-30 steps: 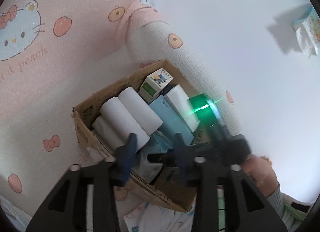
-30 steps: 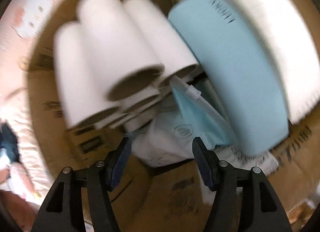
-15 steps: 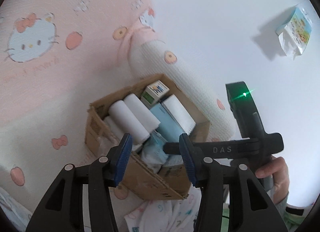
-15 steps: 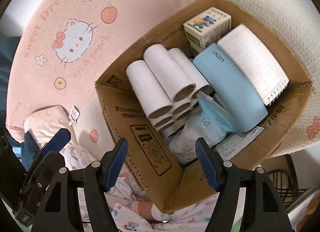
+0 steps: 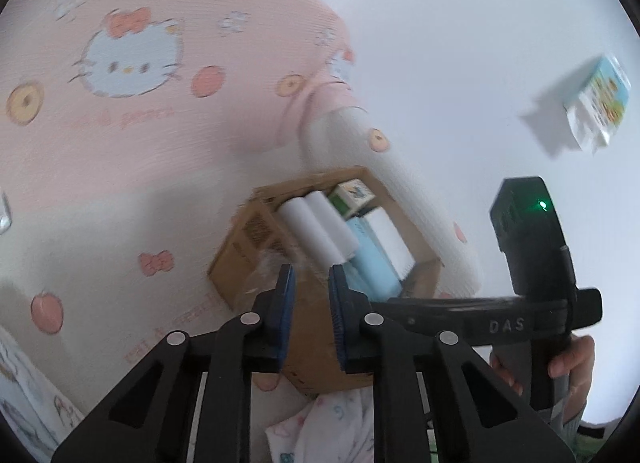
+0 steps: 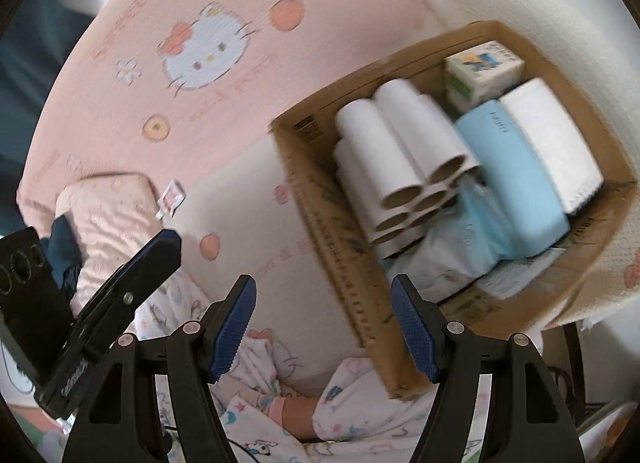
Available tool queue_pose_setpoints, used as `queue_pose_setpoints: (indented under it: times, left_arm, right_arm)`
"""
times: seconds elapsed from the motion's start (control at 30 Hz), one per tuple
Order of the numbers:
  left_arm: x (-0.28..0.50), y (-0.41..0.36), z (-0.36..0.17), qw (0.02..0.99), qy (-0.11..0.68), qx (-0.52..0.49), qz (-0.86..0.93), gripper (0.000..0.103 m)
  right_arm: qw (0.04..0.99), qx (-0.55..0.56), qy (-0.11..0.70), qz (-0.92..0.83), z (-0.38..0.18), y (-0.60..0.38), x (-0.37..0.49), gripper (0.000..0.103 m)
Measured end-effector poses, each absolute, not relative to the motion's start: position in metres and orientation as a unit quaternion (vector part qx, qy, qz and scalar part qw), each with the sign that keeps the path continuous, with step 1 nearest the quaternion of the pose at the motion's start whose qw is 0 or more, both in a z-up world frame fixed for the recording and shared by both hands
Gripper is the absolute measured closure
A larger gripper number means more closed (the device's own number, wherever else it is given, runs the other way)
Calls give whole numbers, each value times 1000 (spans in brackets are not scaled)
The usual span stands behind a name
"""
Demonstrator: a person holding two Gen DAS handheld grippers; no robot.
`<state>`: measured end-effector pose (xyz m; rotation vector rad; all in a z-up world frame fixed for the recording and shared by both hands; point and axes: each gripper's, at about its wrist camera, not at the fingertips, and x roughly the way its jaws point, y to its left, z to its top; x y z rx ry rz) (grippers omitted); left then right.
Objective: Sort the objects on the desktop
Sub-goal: 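Move both grippers back toward the white-and-red sauce pouch on the bed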
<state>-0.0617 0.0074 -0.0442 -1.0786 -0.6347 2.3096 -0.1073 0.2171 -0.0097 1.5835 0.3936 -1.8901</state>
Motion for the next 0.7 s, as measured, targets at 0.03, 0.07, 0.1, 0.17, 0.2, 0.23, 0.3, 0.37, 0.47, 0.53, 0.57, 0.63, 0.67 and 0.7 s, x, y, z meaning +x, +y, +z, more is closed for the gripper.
queue_pose_setpoints:
  times: [0.03,0.07,0.1,0.17,0.2,0.23,0.3,0.37,0.47,0.53,0.57,0.63,0.67,0.7]
  left_arm:
    - [-61,1,-48,248,-241,-397,850,85]
    - [-61,-6,-53,240,-248,-396,851,85]
    - [-59,-15,-59,228,-251,-393,855,85]
    - [-56,-28,-69,203,-245,-387,865,85]
    - [-54,-36,-75,187,-238,-383,873,85]
    - [-53,-42,-80,177,-233,-380,878,85]
    - [-50,-57,-91,153,-220,-371,889,85]
    - [-45,-74,-99,126,-203,-358,903,85]
    - [-42,-96,-107,92,-187,-343,916,85]
    - [-40,-114,-113,56,-176,-336,924,85]
    - [-38,-123,-115,44,-178,-335,924,85]
    - [-37,-145,-120,30,-214,-330,919,85]
    - [-36,-158,-122,28,-238,-325,915,85]
    - [-37,-172,-126,22,-264,-320,910,85]
  right_arm:
    - [320,600,156,-717,-14,211,-103,35]
    - [322,598,160,-716,-16,208,-101,35]
    - [325,595,165,-717,-19,204,-97,35]
    - [337,583,172,-719,-24,194,-90,35]
    - [341,576,174,-722,-26,190,-85,35]
    - [344,564,179,-729,-28,185,-79,35]
    - [352,546,185,-737,-30,178,-70,35]
    - [369,531,187,-739,-33,167,-63,35]
    - [388,519,181,-740,-38,149,-57,35]
    - [403,508,171,-742,-43,135,-53,35]
    - [408,506,169,-741,-46,130,-51,35]
    - [421,505,162,-736,-54,116,-46,34]
    - [425,503,161,-735,-60,109,-43,34]
    - [428,501,159,-735,-63,106,-40,34]
